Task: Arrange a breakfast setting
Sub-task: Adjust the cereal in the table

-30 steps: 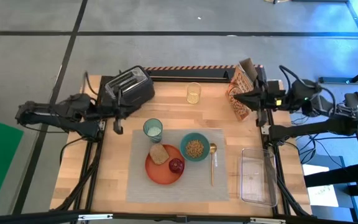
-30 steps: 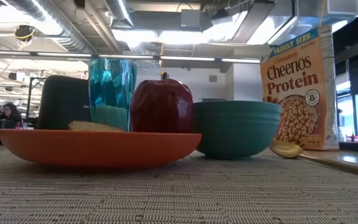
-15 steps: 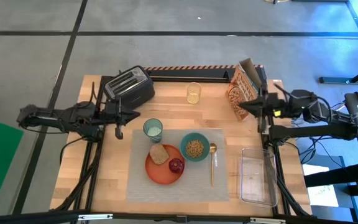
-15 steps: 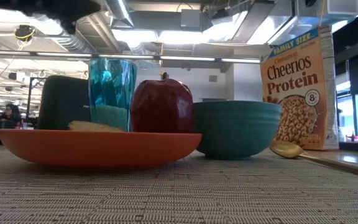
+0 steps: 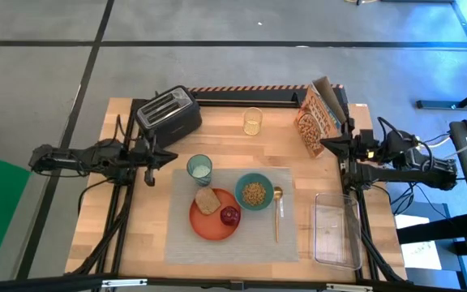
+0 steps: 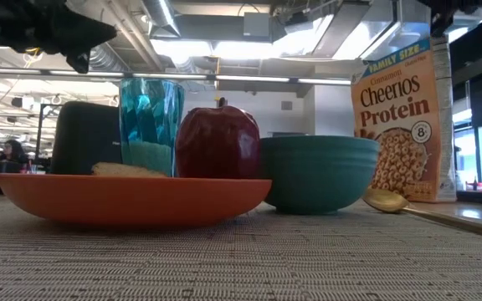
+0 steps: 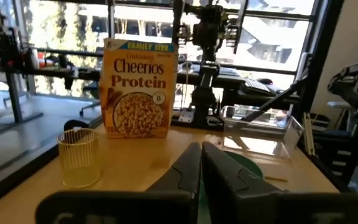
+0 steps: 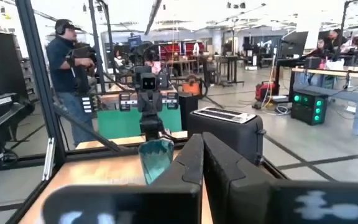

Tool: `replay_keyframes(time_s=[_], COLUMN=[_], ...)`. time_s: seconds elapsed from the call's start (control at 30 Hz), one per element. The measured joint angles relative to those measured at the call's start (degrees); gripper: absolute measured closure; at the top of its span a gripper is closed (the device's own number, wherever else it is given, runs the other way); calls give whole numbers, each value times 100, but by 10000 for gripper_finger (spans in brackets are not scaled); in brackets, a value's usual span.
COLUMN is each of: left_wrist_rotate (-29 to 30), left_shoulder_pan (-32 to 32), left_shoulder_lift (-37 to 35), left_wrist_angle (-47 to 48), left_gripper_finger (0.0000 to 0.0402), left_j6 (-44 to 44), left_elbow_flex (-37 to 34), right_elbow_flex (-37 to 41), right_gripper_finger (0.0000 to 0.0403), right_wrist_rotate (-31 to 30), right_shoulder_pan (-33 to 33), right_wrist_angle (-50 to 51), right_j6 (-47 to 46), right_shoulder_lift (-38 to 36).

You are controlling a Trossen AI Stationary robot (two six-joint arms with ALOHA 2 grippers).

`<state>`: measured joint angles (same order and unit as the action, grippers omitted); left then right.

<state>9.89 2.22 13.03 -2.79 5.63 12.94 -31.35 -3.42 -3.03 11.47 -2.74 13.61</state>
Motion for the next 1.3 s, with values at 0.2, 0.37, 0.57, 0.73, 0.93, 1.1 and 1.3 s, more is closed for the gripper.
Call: replay_keyframes(time_s=[0.2,0.37,0.57,0.73,0.93,1.1,1.3], left_wrist_rotate=[-64,-58,-44,-105,-247,-258,-613], left_shoulder_pan=[4,4,4,6,7,7,7], left_shoulder_lift=[-742,-1297,-1296,-1294,-1291,-1291,-1291], left_wrist_angle=[5,5,-129,-513,-480,-407,-405], left_gripper_finger=[391,391,391,399,399,399,400], left_j6=[-162,-142,-127,10,-25,-108,-86], left_elbow_flex=[-416,-756,-946,-1254,-1252,-1252,-1252], right_elbow_flex=[537,737,851,860,861,1203,1898], right_gripper_finger=[403,403,403,403,403,403,403], right_wrist_rotate=[109,110,104,105,59,35,295], right_shoulder_pan=[4,4,4,4,2,0,4], right_wrist_angle=[-292,-435,-423,-386,-376,-882,-1794], right_j6=[120,86,70,81,-9,-208,-777], right_shoulder_lift=[-608,-1035,-1343,-1336,-1336,-1312,-1305])
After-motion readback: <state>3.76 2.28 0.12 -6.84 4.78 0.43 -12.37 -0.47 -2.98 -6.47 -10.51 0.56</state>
